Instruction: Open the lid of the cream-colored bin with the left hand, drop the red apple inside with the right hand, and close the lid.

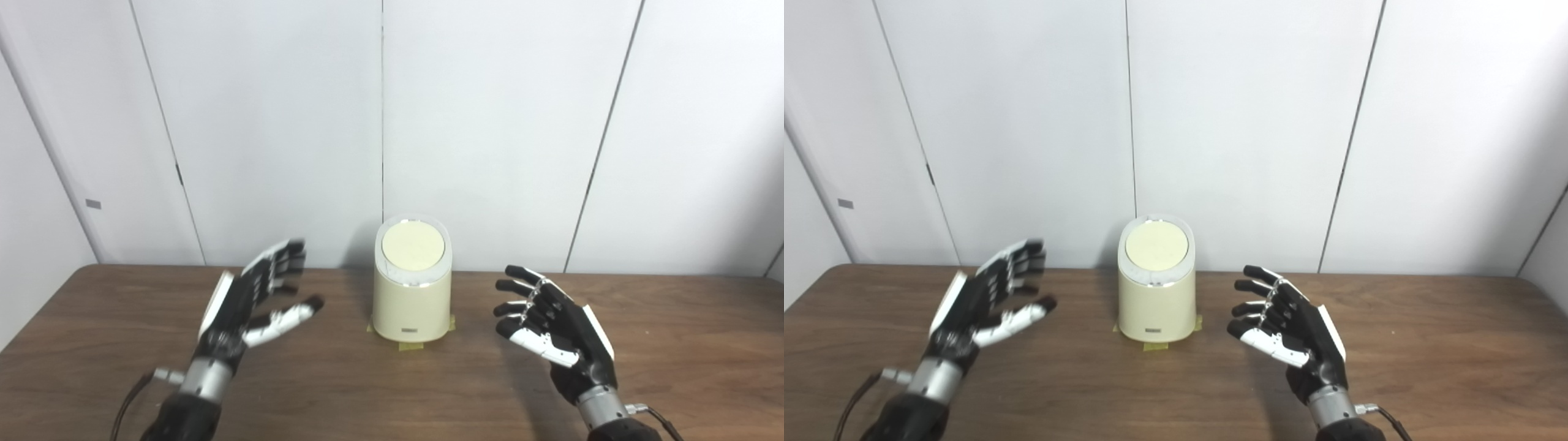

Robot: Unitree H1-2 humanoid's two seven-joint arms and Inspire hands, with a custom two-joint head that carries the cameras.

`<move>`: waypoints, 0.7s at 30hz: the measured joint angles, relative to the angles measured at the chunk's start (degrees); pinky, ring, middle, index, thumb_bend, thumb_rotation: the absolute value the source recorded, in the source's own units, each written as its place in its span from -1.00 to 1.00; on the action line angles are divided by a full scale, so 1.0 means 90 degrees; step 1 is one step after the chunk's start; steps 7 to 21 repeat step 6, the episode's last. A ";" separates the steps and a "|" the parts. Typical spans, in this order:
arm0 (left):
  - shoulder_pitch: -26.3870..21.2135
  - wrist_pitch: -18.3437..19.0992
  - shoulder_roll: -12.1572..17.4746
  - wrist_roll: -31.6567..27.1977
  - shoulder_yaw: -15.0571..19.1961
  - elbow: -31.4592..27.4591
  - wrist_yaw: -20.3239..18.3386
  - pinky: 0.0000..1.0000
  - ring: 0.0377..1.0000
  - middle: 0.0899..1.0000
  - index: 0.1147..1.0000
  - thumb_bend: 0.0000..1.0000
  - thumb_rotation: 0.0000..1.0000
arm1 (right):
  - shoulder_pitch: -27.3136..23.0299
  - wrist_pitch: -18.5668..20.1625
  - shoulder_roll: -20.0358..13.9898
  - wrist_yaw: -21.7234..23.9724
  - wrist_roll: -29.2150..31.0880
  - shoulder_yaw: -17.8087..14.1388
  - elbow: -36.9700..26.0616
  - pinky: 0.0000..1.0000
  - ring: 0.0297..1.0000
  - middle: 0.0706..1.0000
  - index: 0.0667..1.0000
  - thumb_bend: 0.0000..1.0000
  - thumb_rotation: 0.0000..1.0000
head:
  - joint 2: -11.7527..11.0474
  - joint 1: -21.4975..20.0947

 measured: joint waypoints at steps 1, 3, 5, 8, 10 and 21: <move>0.0056 0.0002 0.0001 -0.0140 0.0005 -0.0001 -0.0032 0.11 0.33 0.44 0.58 0.44 -0.43 | -0.0001 -0.0002 0.0000 -0.0010 -0.0020 -0.0007 0.0019 -0.13 0.04 0.36 0.42 0.60 -0.59 | -0.0010 -0.0010; 0.0141 0.0002 0.0014 -0.0336 -0.0005 -0.0003 -0.0091 0.04 0.30 0.42 0.56 0.42 -0.45 | -0.0001 -0.0005 0.0002 -0.0057 -0.0104 -0.0008 0.0028 -0.11 0.04 0.35 0.42 0.63 -0.58 | 0.0000 -0.0039; 0.0182 0.0001 0.0052 -0.0436 -0.0036 -0.0001 -0.0144 0.04 0.28 0.41 0.55 0.41 -0.44 | 0.0000 -0.0015 0.0001 -0.0110 -0.0151 -0.0013 0.0028 -0.10 0.04 0.35 0.41 0.65 -0.56 | 0.0010 -0.0039; 0.0193 0.0001 0.0081 -0.0455 -0.0048 -0.0001 -0.0176 0.04 0.26 0.39 0.53 0.44 -0.44 | -0.0001 -0.0017 0.0001 -0.0133 -0.0165 -0.0015 0.0028 -0.09 0.04 0.35 0.41 0.67 -0.55 | 0.0010 -0.0039; 0.0193 0.0001 0.0081 -0.0455 -0.0048 -0.0001 -0.0176 0.04 0.26 0.39 0.53 0.44 -0.44 | -0.0001 -0.0017 0.0001 -0.0133 -0.0165 -0.0015 0.0028 -0.09 0.04 0.35 0.41 0.67 -0.55 | 0.0010 -0.0039; 0.0193 0.0001 0.0081 -0.0455 -0.0048 -0.0001 -0.0176 0.04 0.26 0.39 0.53 0.44 -0.44 | -0.0001 -0.0017 0.0001 -0.0133 -0.0165 -0.0015 0.0028 -0.09 0.04 0.35 0.41 0.67 -0.55 | 0.0010 -0.0039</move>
